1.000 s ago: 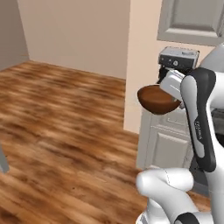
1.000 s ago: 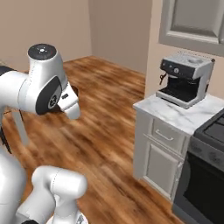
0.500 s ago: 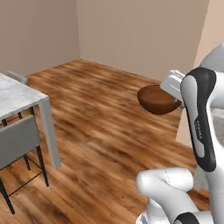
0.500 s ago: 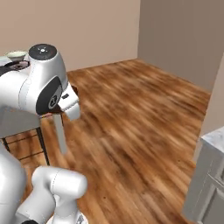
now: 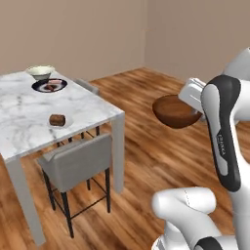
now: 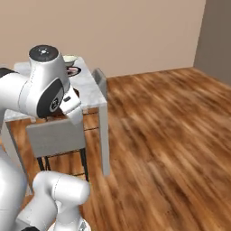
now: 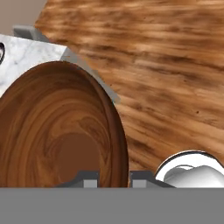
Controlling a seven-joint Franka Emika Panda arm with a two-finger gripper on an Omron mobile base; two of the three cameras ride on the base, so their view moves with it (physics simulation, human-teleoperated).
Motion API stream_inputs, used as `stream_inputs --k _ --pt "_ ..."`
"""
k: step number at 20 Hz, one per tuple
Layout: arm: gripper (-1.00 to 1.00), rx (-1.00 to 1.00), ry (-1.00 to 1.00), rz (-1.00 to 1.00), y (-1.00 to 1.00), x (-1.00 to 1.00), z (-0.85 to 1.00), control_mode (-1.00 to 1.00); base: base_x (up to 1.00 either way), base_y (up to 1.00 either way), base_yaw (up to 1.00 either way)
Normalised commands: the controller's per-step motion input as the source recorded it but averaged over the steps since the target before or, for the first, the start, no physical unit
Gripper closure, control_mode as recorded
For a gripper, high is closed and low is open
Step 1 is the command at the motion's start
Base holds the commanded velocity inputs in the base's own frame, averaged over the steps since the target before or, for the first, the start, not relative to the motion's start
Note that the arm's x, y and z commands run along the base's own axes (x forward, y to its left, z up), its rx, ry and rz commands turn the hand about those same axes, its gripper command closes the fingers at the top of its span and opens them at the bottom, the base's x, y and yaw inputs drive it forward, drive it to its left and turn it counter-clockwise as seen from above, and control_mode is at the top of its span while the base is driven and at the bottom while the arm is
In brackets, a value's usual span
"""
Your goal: Take the smaller bowl and place it next to the appetizer plate on the dining counter , and place the larger bowl next to the plate with cooked food.
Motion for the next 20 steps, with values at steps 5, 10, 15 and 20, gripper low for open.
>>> stream_inputs --k 5,10,15,20 --pt "1.0 0.0 0.0 0.0 0.0 0.0 0.0 1.0 0.39 0.24 0.33" --pt "1.0 0.0 0.0 0.0 0.0 0.0 0.0 1.0 0.46 0.08 0.33" --pt "1.0 0.0 0.0 0.0 0.0 0.0 0.0 1.0 0.71 0.18 0.38" --pt "1.0 0.0 0.0 0.0 0.0 0.0 0.0 1.0 0.95 0.0 0.25"
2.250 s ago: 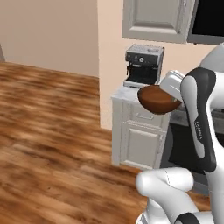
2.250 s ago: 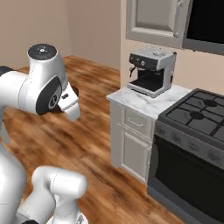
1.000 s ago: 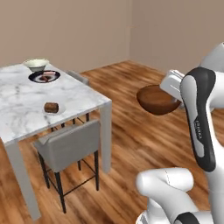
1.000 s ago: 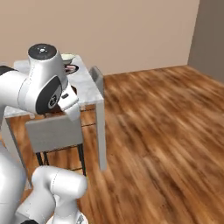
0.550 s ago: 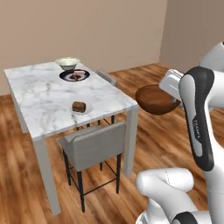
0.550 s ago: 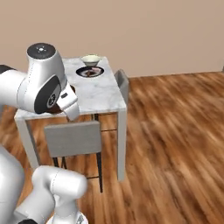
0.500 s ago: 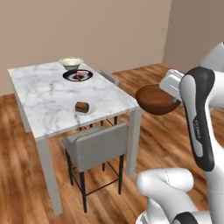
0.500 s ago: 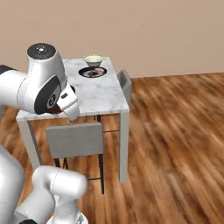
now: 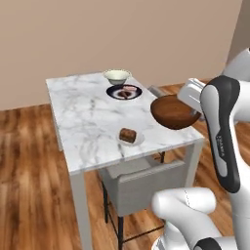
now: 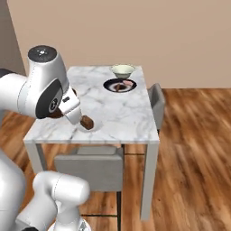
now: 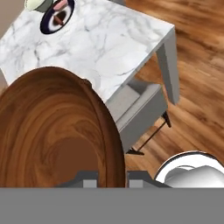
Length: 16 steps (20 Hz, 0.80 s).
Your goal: Take the smaller bowl and place it next to the appetizer plate on the dining counter , and place the larger bowl next to the plate with cooked food.
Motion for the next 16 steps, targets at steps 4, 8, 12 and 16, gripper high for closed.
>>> stream_inputs --k 4,8,12,16 --pt "1.0 0.0 0.0 0.0 0.0 0.0 0.0 1.0 0.87 -0.11 0.1" --pt "1.0 0.0 0.0 0.0 0.0 0.0 0.0 1.0 0.91 -0.2 0.07" --pt "1.0 0.0 0.0 0.0 0.0 0.0 0.0 1.0 0.9 -0.16 0.14" --pt "1.0 0.0 0.0 0.0 0.0 0.0 0.0 1.0 0.84 -0.11 0.25"
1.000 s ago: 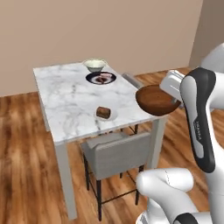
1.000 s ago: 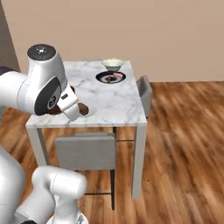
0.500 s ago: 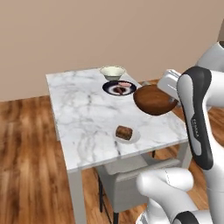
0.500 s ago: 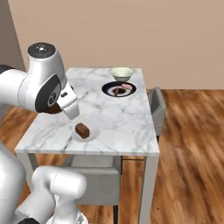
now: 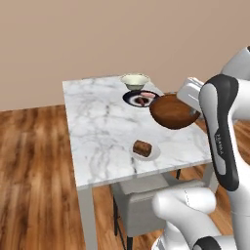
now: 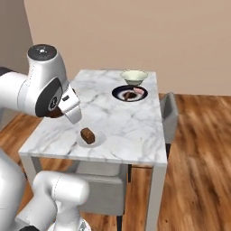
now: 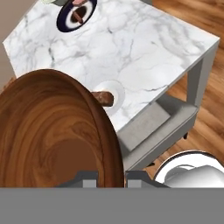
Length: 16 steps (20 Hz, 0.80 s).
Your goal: Take the smaller bowl and place it next to the appetizer plate on the dining counter , and place the larger bowl next to the plate with cooked food.
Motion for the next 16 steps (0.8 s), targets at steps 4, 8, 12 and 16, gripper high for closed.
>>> stream_inputs --k 4,8,12,16 --pt "1.0 0.0 0.0 0.0 0.0 0.0 0.0 1.0 0.8 -0.04 0.29" --pt "1.0 0.0 0.0 0.0 0.0 0.0 0.0 1.0 0.79 0.0 0.27" --pt "1.0 0.0 0.0 0.0 0.0 0.0 0.0 1.0 0.52 0.0 0.15" --pt "1.0 0.0 0.0 -0.02 -0.17 0.11 -0.24 -1.0 0.04 0.0 0.0"
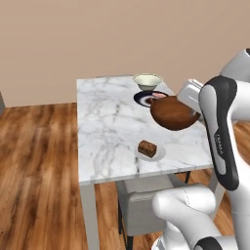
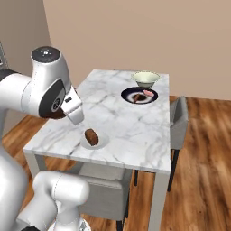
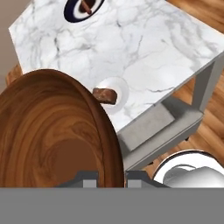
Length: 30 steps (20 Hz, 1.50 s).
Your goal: Take the smaller bowl and place it next to the appetizer plate on the dining counter , and place the larger bowl next to the plate with cooked food.
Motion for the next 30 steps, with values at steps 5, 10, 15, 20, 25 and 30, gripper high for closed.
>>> stream_inputs --k 5,10,15,20,25,30 --pt "1.0 0.0 -0.04 -0.08 -0.42 0.16 -0.45 -1.0 0.0 0.0 0.0" --pt "1.0 0.0 -0.06 -0.08 -0.46 0.26 -0.47 -1.0 0.0 0.0 0.0" --pt "1.0 0.0 -0.04 -0.08 -0.52 0.19 -0.42 -1.0 0.0 0.0 0.0" --pt "1.0 0.0 0.0 -0.1 -0.37 0.02 -0.22 -1.0 0.0 0.0 0.0" --pt "1.0 0.04 0.01 -0.07 -0.39 0.0 -0.16 -1.0 0.0 0.0 0.0" --pt "1.0 0.02 0.1 -0.01 -0.26 0.06 -0.16 -1.0 0.0 0.0 0.0"
